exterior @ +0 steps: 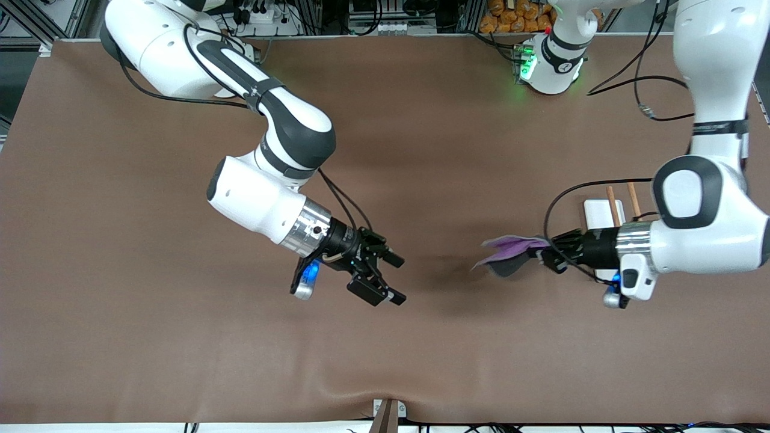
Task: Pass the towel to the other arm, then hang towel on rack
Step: 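Carry the towel to the rack while the right gripper withdraws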
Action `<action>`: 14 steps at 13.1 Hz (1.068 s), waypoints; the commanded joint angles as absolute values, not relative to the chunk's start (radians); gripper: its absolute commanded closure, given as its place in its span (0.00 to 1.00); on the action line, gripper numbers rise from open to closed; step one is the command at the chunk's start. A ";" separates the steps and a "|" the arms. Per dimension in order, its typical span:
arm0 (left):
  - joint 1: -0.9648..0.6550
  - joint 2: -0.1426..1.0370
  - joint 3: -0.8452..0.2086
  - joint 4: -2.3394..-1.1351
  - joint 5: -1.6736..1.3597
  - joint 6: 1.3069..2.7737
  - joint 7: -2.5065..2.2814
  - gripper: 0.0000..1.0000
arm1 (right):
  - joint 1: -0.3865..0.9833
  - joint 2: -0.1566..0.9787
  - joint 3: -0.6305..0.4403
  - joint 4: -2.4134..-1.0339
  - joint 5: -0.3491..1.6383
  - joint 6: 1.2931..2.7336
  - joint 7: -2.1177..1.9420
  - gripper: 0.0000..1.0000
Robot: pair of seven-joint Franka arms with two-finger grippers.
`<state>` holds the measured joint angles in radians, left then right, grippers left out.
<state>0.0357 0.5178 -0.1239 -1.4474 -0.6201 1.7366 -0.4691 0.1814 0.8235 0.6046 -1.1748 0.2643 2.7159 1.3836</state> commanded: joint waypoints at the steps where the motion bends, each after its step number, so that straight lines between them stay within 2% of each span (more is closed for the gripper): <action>1: 0.101 0.503 -0.126 -1.470 -0.537 1.645 -0.324 1.00 | 0.115 0.813 0.607 -1.192 0.019 2.587 1.312 0.00; 6: 0.159 0.491 -0.126 -1.474 -0.356 1.502 -0.146 1.00 | -0.090 0.805 0.618 -1.178 -0.008 2.153 0.774 0.00; 10: 0.245 0.494 -0.126 -1.467 -0.226 1.494 0.058 1.00 | -0.213 0.724 0.632 -1.112 -0.053 1.829 0.583 0.00; 14: 0.287 0.495 -0.124 -1.463 -0.175 1.502 0.149 1.00 | -0.290 0.603 0.629 -1.097 -0.221 1.649 0.278 0.00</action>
<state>0.2772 0.5127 -0.1178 -1.4563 -0.2050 1.5089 0.1161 -0.2521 0.6718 0.6189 -1.0725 -0.1662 1.7011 0.3964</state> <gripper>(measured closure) 0.965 0.000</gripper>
